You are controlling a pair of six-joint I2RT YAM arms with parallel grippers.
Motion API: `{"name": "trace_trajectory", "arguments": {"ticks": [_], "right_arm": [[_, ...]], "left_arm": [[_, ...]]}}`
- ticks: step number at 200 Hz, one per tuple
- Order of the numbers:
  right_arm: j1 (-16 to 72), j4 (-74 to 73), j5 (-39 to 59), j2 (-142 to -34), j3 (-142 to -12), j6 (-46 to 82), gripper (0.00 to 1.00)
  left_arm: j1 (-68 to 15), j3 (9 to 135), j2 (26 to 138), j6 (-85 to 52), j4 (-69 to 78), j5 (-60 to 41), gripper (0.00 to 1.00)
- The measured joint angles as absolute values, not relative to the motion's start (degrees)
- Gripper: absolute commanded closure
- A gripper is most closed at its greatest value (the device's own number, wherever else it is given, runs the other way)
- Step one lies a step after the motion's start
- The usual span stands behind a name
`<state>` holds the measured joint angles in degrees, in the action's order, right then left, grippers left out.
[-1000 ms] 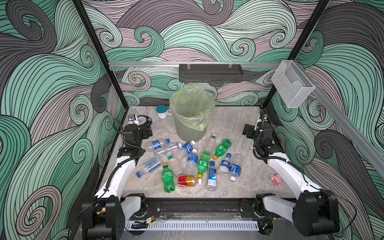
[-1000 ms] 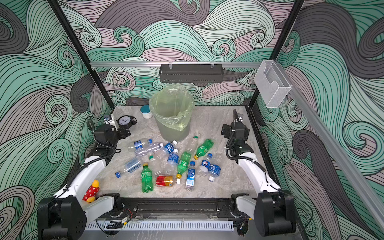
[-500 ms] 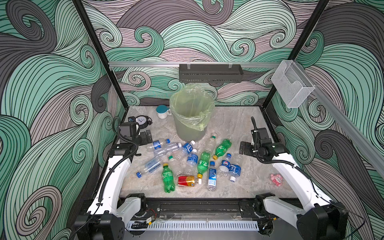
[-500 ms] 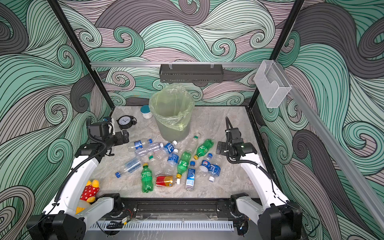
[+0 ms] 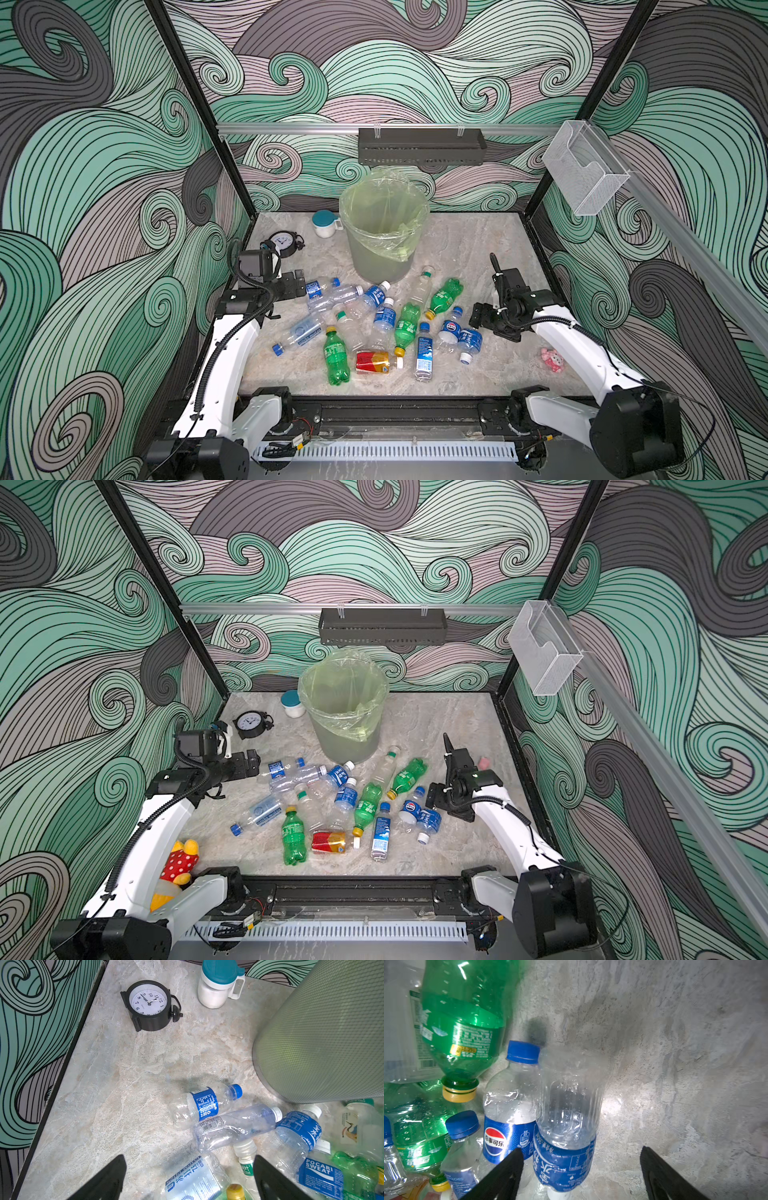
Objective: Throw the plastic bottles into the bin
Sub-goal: 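Reach the right gripper down and grasp a clear blue-labelled water bottle, then lift the water bottle with the right gripper and release it into the bin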
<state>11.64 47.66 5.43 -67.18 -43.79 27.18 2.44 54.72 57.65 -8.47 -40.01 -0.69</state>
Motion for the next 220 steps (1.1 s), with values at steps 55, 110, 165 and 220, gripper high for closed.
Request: {"name": "trace_trajectory", "arguments": {"ticks": [55,110,165,220], "right_arm": [[11.7,39.0,7.4,-71.5,-39.1,29.7,0.24],[11.7,34.3,7.5,-76.0,-38.2,30.5,0.31],[11.7,33.6,6.6,-77.2,-38.6,29.5,0.44],[11.7,37.8,2.8,-77.1,-42.8,26.6,0.54]], "left_arm": [[2.5,54.7,57.6,-8.6,-40.2,-1.5,0.03],[2.4,54.7,57.7,-8.6,-40.3,-1.7,0.03],[2.5,54.6,58.0,-8.6,-40.3,-0.8,0.03],[2.5,52.9,58.2,-8.5,-40.0,0.3,0.03]]}}
